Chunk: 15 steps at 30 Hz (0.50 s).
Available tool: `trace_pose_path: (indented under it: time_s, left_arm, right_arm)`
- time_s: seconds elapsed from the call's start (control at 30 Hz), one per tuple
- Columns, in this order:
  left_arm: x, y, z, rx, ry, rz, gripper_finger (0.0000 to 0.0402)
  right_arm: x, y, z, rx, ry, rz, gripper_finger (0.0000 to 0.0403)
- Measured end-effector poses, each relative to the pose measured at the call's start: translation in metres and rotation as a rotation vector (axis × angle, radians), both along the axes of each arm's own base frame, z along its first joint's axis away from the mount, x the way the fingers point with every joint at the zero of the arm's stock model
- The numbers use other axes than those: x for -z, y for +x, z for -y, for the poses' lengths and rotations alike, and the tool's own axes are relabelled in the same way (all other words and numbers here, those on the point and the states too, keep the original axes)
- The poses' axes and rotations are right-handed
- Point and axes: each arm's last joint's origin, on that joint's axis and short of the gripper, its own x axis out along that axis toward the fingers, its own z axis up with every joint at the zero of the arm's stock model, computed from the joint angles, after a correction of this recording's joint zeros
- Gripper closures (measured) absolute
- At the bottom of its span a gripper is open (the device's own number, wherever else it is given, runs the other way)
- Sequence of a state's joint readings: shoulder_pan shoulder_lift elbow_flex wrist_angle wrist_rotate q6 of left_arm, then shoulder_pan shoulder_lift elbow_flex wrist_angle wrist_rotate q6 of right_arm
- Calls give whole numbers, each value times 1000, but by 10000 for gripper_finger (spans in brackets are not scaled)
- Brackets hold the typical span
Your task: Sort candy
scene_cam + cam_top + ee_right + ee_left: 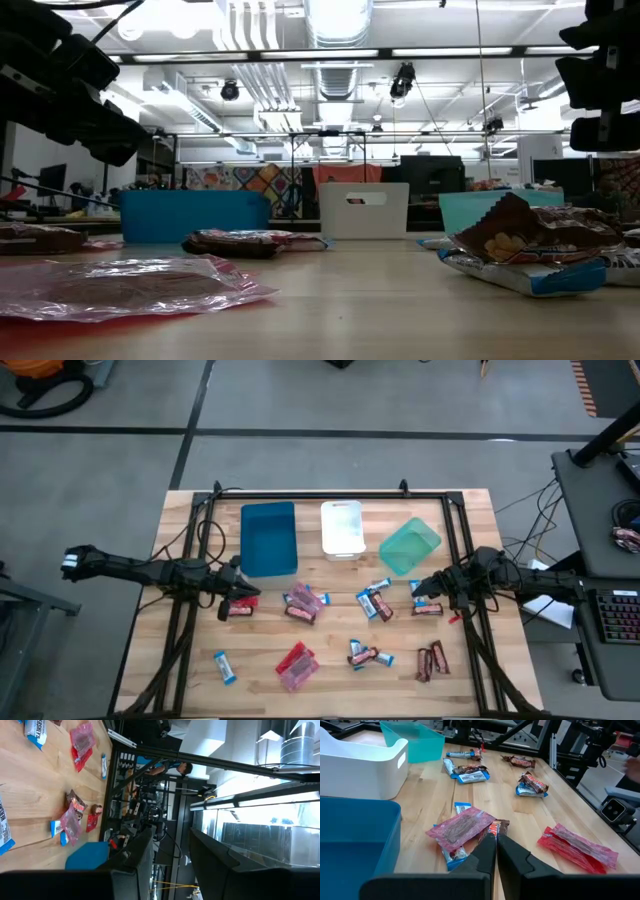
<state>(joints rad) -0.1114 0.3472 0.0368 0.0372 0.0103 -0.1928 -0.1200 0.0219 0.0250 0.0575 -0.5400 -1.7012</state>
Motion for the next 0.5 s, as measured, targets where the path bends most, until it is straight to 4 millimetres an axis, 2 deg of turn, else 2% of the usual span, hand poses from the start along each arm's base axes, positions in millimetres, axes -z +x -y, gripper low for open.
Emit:
trace_pose_path:
  time_s: [0.1,0.17,0.3,0.5]
  left_arm:
    - [0,0,0,-1,-1,5,402]
    - [-8,2,0,-14,-62,77,402]
    - [-41,4,0,-21,-311,390,402]
    - [-77,-8,-1,28,-308,800,402]
  right_arm:
    - [0,0,0,0,0,0,284]
    - [0,0,0,0,0,0,284]
    - [0,0,0,12,-17,8,284]
    - [-2,1,1,56,-57,40,284]
